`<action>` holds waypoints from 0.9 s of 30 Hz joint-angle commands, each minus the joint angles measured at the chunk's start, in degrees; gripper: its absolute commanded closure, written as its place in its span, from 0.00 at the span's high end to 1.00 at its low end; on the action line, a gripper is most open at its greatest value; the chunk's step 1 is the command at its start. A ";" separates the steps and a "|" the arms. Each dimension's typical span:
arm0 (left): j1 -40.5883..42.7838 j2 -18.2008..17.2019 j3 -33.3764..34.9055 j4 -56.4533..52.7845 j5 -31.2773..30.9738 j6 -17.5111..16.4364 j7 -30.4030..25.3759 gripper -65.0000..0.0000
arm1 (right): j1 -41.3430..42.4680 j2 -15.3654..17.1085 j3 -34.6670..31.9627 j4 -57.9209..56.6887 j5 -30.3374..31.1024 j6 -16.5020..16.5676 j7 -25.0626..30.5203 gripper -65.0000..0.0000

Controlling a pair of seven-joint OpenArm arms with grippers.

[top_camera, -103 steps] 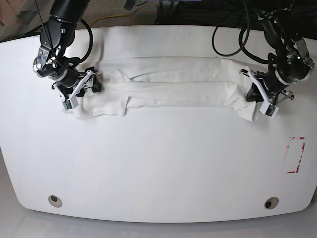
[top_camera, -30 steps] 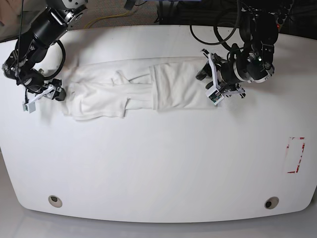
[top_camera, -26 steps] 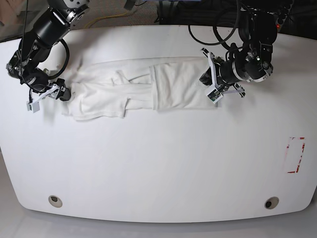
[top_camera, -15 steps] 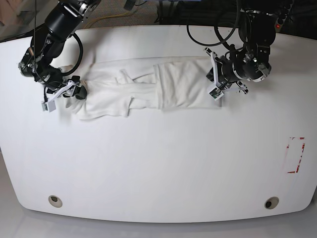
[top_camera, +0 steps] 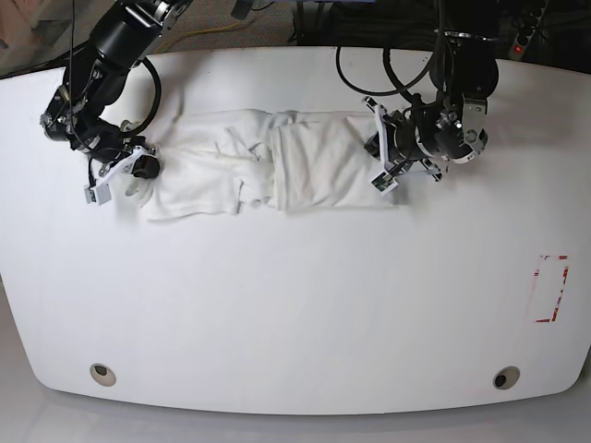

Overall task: Fold the T-shirt properly
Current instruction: 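Fold the strip end with the left gripper toward the right gripper, then fold the strip in half again, bringing both grippers together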

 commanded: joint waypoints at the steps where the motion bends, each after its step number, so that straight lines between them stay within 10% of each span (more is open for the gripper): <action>1: -1.30 1.12 1.33 0.57 -0.51 1.35 -0.22 0.01 | 0.49 1.92 0.32 5.07 -0.25 -0.05 0.67 0.00; 13: -11.85 9.30 15.31 -12.18 -0.60 9.09 -0.22 0.01 | -0.39 11.16 0.32 20.72 0.19 -0.05 -3.64 0.00; 18: -13.96 12.55 16.98 -16.05 -0.51 10.84 -0.22 0.01 | -0.12 10.80 0.41 29.86 1.07 -0.05 -7.69 0.00; 27: -13.78 14.21 17.86 -17.90 0.37 12.16 -0.75 0.01 | -1.88 4.56 -0.03 33.55 20.06 -0.05 -9.09 0.00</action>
